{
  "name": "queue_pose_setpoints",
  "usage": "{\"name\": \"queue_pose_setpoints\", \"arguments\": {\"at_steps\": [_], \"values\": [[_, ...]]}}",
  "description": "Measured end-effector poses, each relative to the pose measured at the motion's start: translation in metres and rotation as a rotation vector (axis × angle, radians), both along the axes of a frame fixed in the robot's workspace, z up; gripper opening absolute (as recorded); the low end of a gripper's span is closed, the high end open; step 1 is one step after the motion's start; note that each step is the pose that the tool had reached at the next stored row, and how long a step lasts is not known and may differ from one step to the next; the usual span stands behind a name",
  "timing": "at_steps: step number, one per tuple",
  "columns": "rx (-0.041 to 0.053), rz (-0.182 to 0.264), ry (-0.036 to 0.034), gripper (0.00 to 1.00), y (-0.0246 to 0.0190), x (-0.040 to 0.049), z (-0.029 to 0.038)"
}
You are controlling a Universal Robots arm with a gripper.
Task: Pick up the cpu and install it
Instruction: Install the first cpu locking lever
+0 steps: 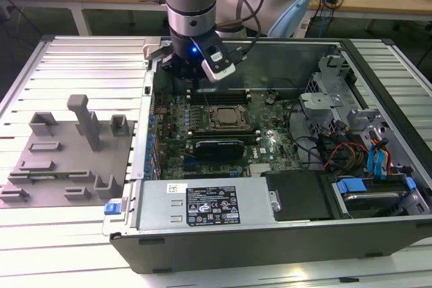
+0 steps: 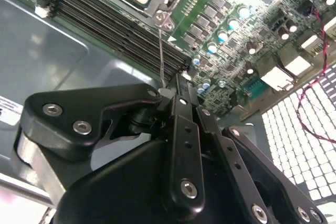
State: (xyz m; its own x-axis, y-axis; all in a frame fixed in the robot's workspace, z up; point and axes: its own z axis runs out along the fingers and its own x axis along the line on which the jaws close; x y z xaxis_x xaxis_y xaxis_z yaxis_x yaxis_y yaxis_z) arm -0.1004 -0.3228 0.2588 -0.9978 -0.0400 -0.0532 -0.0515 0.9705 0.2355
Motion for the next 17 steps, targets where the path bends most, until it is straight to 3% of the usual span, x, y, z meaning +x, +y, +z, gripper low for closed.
{"name": "queue_pose_setpoints", "arguments": {"at_steps": [9, 17], "values": [[0.0, -0.001, 0.0032, 0.11, -0.0004, 0.0278, -0.0004], [0.0, -0.017, 0.0032, 0.11, -0.0009, 0.029, -0.0028]]}}
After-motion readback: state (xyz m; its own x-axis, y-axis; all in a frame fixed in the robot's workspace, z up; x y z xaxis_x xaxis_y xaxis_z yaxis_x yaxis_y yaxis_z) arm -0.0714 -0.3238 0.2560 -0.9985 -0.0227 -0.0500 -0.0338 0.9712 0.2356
